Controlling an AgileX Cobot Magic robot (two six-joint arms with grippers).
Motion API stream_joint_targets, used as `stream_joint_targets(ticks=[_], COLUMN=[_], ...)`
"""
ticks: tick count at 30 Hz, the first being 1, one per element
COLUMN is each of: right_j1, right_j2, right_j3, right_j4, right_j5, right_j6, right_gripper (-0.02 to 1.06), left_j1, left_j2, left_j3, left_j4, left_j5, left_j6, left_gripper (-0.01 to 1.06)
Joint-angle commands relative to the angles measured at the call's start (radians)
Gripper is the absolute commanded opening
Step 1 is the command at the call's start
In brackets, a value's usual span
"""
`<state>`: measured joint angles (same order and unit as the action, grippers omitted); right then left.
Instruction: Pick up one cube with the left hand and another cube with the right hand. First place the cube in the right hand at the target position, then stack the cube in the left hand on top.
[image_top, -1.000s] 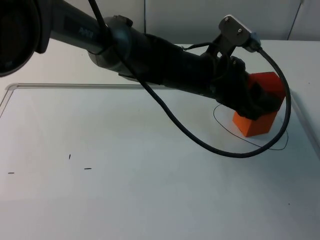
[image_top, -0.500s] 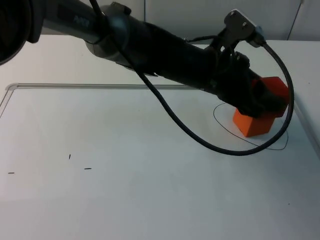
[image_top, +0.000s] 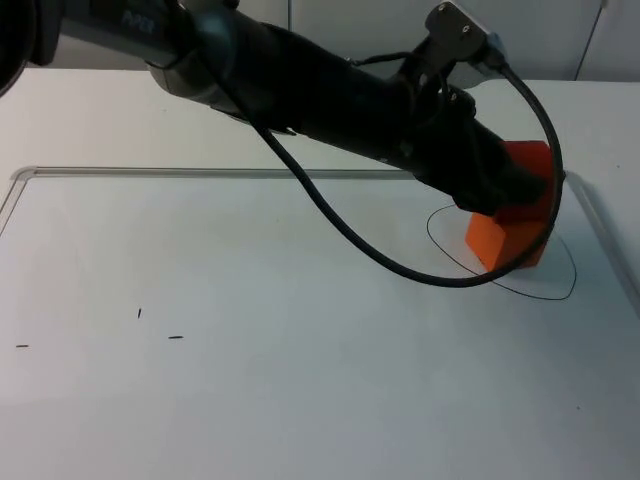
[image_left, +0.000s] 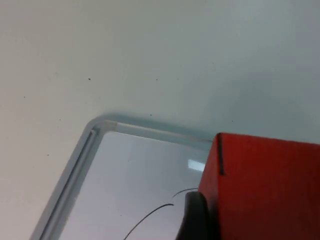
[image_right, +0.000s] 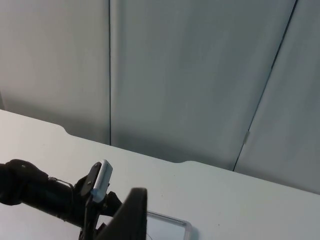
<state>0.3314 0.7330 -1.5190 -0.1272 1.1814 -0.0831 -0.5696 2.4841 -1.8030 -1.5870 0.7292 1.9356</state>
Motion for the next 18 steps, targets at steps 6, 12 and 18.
stream_joint_targets(ticks=[6,12,18], right_j1=[0.004,0.004,0.004], right_j2=[0.001,0.001,0.001], right_j3=[0.004,0.004,0.004], right_j4=[-0.002,-0.002,-0.002], right_j5=[-0.011,-0.011,-0.011], right_j6=[-0.006,-0.006,-0.006], right_gripper=[1.04,1.04,1.04], left_j1=[-0.001,-0.001,0.004], left_j2=[-0.012,-0.012,-0.017], left_j3=[0.001,0.001,0.001], left_j4=[0.009,0.021,0.025], left_j5=[0.106,0.077,0.07], left_j6=[-0.009,-0.007,-0.007], left_gripper=[0.61,0.61,0.61])
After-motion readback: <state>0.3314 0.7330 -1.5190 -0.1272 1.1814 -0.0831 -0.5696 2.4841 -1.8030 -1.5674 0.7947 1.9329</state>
